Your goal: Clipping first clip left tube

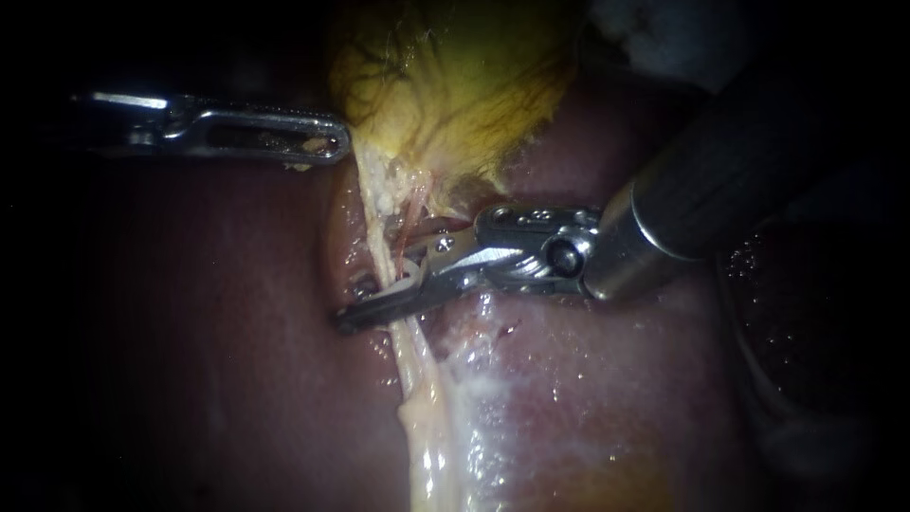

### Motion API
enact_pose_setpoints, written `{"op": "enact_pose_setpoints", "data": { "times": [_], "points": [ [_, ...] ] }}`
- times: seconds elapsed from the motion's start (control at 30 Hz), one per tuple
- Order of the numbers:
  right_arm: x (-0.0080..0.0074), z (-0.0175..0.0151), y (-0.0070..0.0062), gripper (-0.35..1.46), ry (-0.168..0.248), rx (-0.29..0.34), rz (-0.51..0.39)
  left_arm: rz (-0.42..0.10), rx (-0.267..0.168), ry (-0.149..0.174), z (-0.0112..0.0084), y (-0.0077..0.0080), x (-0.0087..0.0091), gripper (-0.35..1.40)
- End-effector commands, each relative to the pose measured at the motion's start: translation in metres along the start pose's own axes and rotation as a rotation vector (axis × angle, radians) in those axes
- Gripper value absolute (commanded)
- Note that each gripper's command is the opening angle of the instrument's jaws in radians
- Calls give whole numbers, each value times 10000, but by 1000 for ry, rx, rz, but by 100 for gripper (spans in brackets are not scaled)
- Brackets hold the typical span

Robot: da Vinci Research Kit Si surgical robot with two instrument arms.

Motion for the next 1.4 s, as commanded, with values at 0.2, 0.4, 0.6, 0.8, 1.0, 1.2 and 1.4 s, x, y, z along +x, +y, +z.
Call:
{"op": "enact_pose_setpoints", "data": {
  "times": [0.2, 0.4, 0.6, 0.8, 1.0, 1.2, 1.4],
  "points": [
    [-2, -4, 0, 56, -1, 3, -1, 0, 1, 0, -1, 0, 0, -35],
    [-10, -20, 0, 56, -7, 13, -6, 1, 3, 1, -4, 2, 0, -35],
    [-19, -33, 3, 56, -22, 41, -10, 1, 5, 1, -6, 3, 1, -35],
    [-27, -42, 8, 56, -50, 89, -30, 1, 5, 1, -7, 4, 1, -35],
    [-34, -51, 12, 56, -54, 95, -43, 1, 6, 2, -8, 4, 1, -35],
    [-41, -67, 20, 58, -59, 104, -48, 1, 7, 2, -10, 4, 1, -35],
    [-48, -84, 30, 59, -63, 112, -53, 2, 7, 2, -11, 4, 1, -35]
  ]
}}
